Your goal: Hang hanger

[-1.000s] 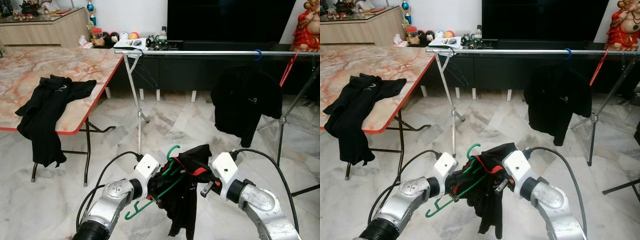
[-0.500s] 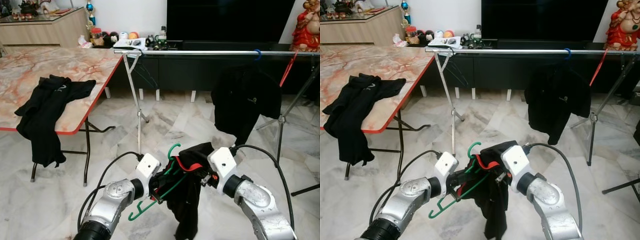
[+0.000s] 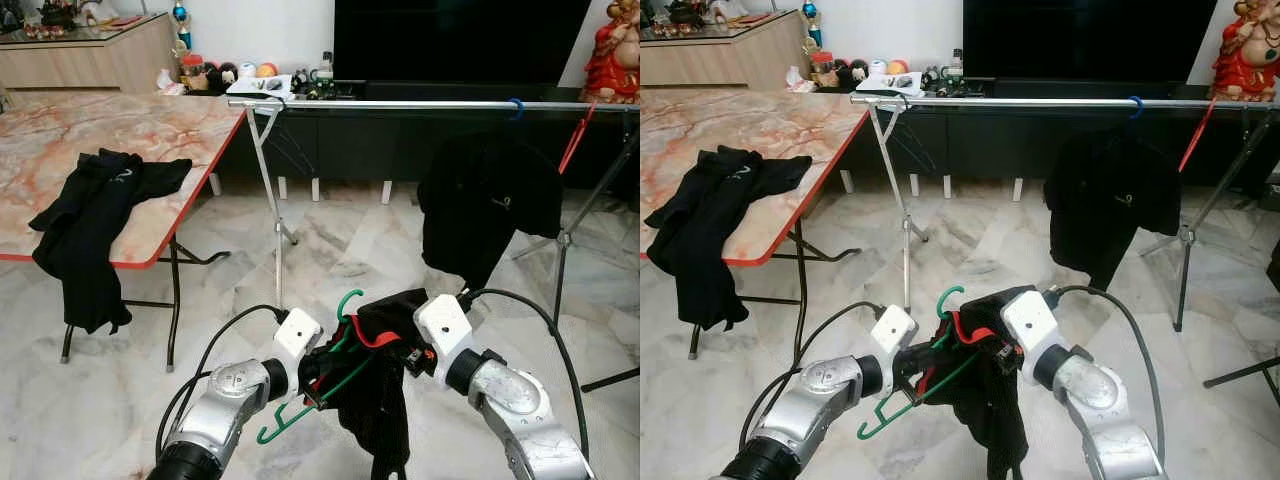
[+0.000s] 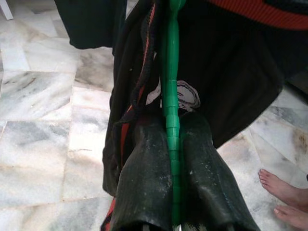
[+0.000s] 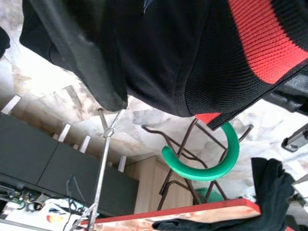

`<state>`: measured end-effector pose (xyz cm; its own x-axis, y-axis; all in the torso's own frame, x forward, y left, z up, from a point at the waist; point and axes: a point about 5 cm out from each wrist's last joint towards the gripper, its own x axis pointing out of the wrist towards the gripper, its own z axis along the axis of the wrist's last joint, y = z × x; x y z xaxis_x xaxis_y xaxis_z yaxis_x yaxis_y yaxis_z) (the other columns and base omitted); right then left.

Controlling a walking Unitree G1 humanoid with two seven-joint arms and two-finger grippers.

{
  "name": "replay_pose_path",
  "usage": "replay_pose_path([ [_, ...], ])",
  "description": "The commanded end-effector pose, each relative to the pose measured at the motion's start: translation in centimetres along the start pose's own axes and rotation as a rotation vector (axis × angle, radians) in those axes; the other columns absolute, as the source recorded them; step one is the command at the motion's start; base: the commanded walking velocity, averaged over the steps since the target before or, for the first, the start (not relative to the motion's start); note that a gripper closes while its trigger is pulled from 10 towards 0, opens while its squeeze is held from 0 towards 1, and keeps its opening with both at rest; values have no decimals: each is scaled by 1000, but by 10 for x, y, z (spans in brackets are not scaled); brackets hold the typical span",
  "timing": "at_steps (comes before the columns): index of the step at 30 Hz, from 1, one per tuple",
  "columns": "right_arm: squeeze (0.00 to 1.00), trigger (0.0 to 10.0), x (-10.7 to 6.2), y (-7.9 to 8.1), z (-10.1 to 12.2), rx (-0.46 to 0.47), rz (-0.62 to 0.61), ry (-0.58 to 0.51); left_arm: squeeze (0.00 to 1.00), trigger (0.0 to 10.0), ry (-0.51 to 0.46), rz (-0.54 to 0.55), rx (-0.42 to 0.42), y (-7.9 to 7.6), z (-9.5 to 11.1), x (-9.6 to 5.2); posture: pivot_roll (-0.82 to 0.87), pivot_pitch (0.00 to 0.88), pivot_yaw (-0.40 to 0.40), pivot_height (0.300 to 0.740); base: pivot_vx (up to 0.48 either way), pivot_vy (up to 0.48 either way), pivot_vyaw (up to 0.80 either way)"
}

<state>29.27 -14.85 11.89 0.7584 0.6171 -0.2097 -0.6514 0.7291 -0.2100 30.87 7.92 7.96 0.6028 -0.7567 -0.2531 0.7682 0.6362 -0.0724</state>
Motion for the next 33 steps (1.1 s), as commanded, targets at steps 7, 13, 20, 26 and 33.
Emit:
replay_pose_path([
  [7, 1000, 10000, -5, 7, -16, -78, 80, 124, 0, 10000, -28, 3, 14, 1, 8, -1, 36, 58, 40, 740, 0, 0, 0],
  [13, 1000, 10000, -11, 15, -22, -68, 168, 158, 0, 10000, -28, 0, 13, 0, 8, 0, 36, 58, 40, 740, 0, 0, 0],
  [20, 1000, 10000, -14, 25, -29, -32, 246, 168, 0, 10000, -29, -1, 12, -1, 8, 0, 34, 59, 38, 740, 0, 0, 0],
  [26, 1000, 10000, -15, 16, -34, -104, 183, 205, 0, 10000, -28, 1, 10, -1, 7, 0, 35, 58, 37, 740, 0, 0, 0],
  [33, 1000, 10000, -5, -17, -18, -33, -102, 113, 0, 10000, -25, 5, 13, -1, 6, 1, 33, 58, 37, 740, 0, 0, 0],
])
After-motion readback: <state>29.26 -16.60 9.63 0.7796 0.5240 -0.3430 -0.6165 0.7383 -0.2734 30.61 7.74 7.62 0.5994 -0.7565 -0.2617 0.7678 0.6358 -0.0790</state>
